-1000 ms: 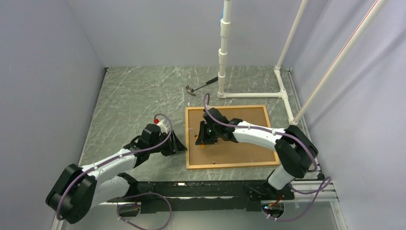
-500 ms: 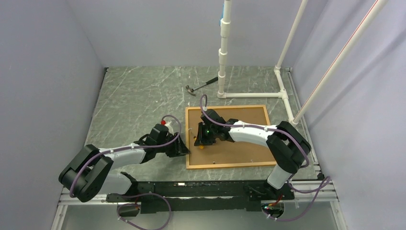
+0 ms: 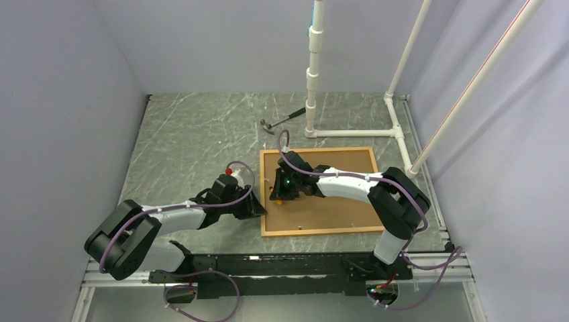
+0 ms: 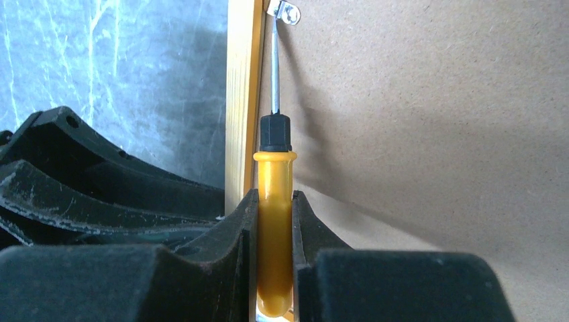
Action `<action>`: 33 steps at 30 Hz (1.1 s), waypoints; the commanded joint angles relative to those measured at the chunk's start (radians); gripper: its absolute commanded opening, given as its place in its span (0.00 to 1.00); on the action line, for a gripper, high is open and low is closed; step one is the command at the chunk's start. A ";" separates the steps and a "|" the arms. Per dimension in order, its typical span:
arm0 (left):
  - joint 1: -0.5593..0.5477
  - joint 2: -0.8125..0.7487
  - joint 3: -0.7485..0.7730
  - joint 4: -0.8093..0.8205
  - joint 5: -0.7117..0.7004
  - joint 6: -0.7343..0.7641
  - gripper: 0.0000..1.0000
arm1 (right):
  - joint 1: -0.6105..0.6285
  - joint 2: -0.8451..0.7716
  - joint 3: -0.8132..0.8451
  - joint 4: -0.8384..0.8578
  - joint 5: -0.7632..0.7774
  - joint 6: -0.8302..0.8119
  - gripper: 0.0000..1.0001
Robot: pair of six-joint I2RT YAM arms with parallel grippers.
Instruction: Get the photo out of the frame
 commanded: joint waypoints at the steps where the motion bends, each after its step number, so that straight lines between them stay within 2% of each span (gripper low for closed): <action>1: -0.021 0.022 -0.025 0.006 -0.042 -0.017 0.38 | 0.006 0.018 0.034 -0.010 0.085 0.027 0.00; 11: -0.044 0.041 -0.076 0.067 -0.041 -0.064 0.35 | 0.008 0.049 0.056 -0.007 0.132 0.051 0.00; 16: -0.043 0.033 -0.082 0.074 -0.039 -0.062 0.37 | 0.008 0.045 0.089 -0.017 0.128 0.029 0.00; 20: -0.044 0.001 -0.050 0.011 -0.042 -0.024 0.44 | 0.003 -0.051 0.119 -0.072 0.128 -0.098 0.00; 24: -0.044 -0.032 -0.008 -0.064 -0.049 0.029 0.48 | -0.030 -0.162 0.131 -0.243 0.183 -0.249 0.00; 28: -0.044 -0.030 0.039 -0.123 -0.069 0.077 0.50 | -0.083 -0.308 0.036 -0.349 0.185 -0.398 0.00; 31: -0.044 -0.013 0.065 -0.158 -0.084 0.109 0.50 | -0.111 -0.386 -0.016 -0.408 0.265 -0.444 0.00; 33: -0.044 -0.005 0.077 -0.166 -0.090 0.120 0.50 | -0.168 -0.413 -0.039 -0.406 0.242 -0.469 0.00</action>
